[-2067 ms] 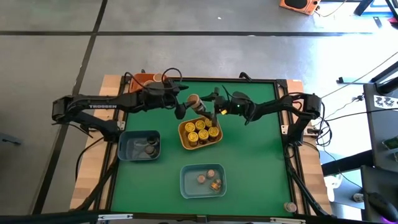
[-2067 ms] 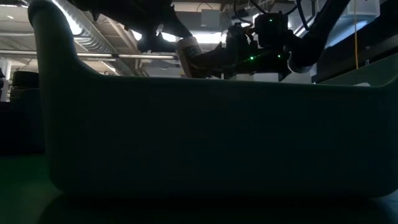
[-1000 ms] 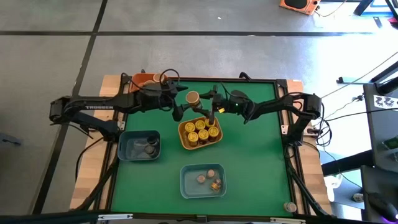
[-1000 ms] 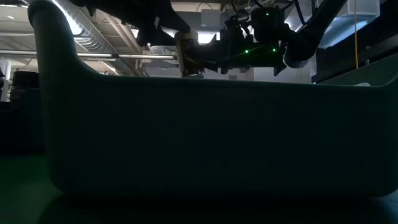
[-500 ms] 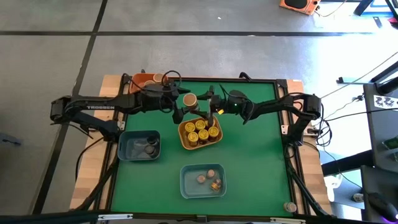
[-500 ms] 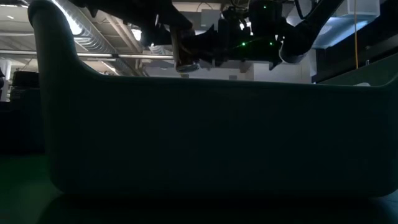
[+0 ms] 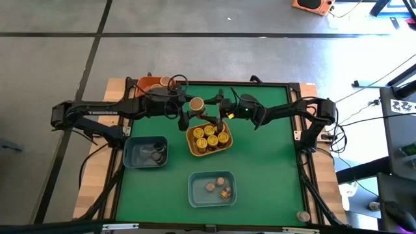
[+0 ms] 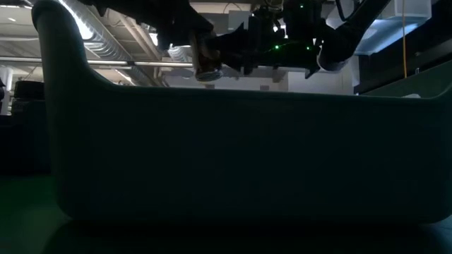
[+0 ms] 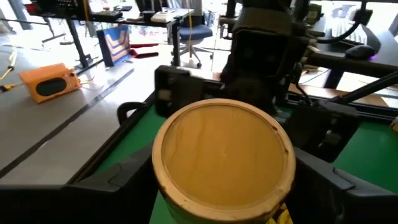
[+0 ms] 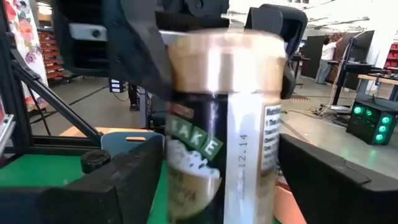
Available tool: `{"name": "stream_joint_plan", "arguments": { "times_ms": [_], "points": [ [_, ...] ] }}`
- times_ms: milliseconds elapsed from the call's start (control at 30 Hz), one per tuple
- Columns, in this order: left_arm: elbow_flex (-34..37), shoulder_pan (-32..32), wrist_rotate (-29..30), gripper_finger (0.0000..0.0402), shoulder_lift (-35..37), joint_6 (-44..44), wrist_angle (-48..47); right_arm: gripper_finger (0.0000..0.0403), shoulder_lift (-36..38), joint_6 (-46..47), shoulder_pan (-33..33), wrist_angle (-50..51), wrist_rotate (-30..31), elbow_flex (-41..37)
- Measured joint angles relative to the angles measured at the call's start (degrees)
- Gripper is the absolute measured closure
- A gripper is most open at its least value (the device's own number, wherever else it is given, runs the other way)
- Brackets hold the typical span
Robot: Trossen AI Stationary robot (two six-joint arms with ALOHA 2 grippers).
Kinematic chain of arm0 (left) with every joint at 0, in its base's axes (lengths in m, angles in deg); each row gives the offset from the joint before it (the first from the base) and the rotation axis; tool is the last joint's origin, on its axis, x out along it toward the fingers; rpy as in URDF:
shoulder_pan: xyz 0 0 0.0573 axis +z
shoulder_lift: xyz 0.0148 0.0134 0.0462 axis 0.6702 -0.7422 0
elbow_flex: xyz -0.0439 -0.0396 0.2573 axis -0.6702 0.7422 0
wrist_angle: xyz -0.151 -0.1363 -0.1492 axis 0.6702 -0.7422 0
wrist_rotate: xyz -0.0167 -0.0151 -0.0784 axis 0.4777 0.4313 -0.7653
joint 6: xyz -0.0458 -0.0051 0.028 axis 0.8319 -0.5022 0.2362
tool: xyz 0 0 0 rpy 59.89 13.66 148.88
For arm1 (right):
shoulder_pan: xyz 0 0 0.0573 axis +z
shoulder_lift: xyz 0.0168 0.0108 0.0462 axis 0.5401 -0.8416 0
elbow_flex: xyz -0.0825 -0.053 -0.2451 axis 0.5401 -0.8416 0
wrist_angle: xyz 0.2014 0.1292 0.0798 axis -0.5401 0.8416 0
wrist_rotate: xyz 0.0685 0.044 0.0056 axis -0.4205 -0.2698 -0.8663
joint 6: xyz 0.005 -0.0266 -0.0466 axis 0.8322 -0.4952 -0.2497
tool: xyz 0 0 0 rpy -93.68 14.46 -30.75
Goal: Sort spices by type
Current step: Put the brown seasoning bottle into the orange bin
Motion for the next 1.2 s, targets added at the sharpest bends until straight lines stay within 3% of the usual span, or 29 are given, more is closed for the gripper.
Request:
{"name": "stream_joint_plan", "arguments": {
  "times_ms": [167, 267, 433, 567, 667, 967, 1200],
  "points": [
    [-0.18, 0.09, 4.28, 0.0134, 5.1, -0.3, -5.39, 0.0079, 2.3, -0.01, -0.04, 4.26, 0.38, 0.0],
    [-0.27, 0.2, 9.44, 0.0134, 8.71, -0.87, -9.49, 0.0078, 4.27, -0.54, -0.04, 8.09, 3.74, 0.0],
    [-0.29, 0.22, 28.03, 0.0128, 14.43, -1.97, -16.48, 0.0077, 5.06, -0.21, -0.09, 13.76, 9.83, 0.0],
    [-0.26, 1.62, 44.69, 0.0121, 16.07, -2.65, -19.34, 0.0077, 5.06, 3.63, -0.07, 16.0, 10.14, -0.02],
    [0.4, 4.96, 51.86, 0.0119, 15.99, -2.61, -19.35, 0.0077, 5.06, 6.13, -0.04, 16.22, 9.26, -0.02],
    [3.97, 20.17, 51.86, 0.0116, 11.23, 2.33, -18.28, 0.0077, 5.06, 6.64, -0.04, 24.05, 8.67, -0.08],
    [6.39, 29.39, 42.26, 0.0115, 4.95, 8.44, -18.05, 0.0077, 5.06, 10.47, -0.04, 27.48, 5.88, -0.09]
  ]
}}
